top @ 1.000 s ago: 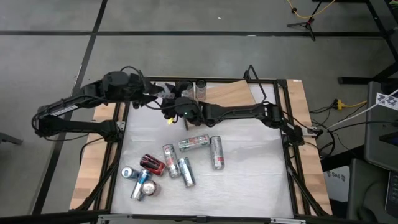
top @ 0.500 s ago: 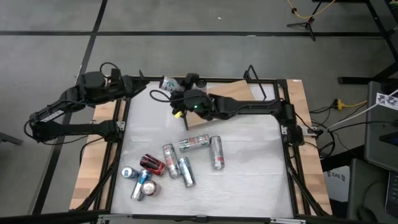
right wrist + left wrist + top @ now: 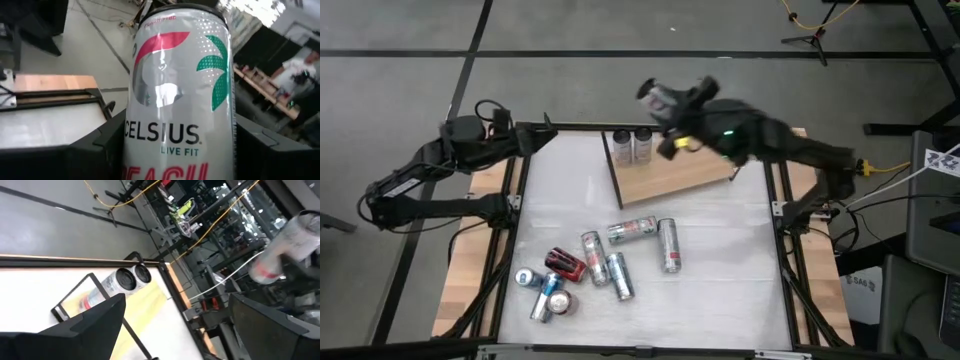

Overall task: Place canned beverage on shelf
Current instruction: Put the white pink soda can on the shelf aligned with the other white pink soda cans

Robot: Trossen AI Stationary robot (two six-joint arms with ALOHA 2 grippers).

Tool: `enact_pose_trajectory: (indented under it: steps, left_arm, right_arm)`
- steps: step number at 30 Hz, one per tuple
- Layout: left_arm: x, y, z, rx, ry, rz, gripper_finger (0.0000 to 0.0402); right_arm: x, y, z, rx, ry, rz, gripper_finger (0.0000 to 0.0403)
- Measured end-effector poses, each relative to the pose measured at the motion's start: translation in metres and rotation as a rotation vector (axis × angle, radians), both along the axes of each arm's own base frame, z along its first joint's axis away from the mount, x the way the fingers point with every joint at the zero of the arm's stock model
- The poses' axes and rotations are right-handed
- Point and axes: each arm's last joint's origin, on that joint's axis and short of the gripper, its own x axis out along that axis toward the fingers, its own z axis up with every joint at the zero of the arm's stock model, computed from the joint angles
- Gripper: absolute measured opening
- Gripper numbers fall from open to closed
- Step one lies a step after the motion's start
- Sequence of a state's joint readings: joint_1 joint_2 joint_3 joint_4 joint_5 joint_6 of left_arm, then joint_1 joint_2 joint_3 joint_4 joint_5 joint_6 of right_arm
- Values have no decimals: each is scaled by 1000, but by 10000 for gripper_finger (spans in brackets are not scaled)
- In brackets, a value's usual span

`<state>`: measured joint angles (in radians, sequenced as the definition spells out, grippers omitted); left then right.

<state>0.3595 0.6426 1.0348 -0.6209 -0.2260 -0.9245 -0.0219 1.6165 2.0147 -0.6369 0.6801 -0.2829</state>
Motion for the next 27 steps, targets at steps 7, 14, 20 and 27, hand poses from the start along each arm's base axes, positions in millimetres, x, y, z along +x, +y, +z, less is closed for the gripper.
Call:
enact_pose_trajectory:
  steps: [7, 14, 20, 27]
  left_arm:
    - [7, 3, -2, 6, 34, -4, 349]
    - [18, 7, -7, -7, 78, 4, 349]
    - [33, 13, -13, 4, 153, 9, 349]
    - [59, 23, -26, 7, 259, -8, 349]
  right_arm:
    - [-61, 1, -27, 131, -59, -45, 246]
    - [-92, -3, -118, 184, -405, -57, 246]
    - [-104, -26, -200, 140, -748, 115, 247]
    - [-105, -49, -258, 187, -740, 181, 261]
